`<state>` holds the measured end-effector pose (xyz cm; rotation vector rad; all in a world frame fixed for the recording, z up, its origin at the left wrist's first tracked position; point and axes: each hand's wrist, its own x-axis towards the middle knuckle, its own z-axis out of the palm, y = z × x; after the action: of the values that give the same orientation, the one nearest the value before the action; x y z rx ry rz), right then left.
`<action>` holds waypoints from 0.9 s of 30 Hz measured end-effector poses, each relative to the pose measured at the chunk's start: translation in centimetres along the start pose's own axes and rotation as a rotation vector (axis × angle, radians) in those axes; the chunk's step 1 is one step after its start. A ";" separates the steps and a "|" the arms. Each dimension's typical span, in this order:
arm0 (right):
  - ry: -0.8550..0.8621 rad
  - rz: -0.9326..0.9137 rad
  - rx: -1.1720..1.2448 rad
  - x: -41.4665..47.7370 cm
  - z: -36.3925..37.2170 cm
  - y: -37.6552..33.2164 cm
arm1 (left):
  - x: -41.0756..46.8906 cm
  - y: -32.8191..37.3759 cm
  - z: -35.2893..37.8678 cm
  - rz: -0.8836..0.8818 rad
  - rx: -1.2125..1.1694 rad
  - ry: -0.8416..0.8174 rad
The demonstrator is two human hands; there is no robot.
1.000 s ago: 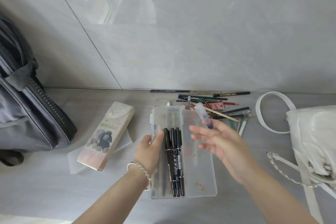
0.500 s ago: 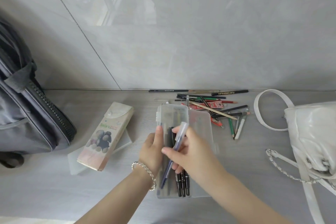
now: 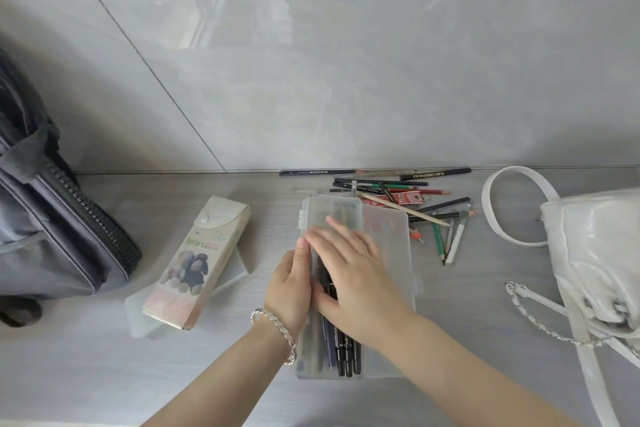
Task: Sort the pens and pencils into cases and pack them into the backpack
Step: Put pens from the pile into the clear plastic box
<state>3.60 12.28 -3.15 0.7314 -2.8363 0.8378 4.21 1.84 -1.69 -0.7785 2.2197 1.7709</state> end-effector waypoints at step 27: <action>-0.151 0.319 -0.455 7.0 -4.2 20.8 | 2.5 1.0 -0.5 -0.167 0.095 0.082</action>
<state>-12.54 26.81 -8.22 0.2967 -3.1507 0.1400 1.65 0.85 -1.87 -0.9999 2.1996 1.5712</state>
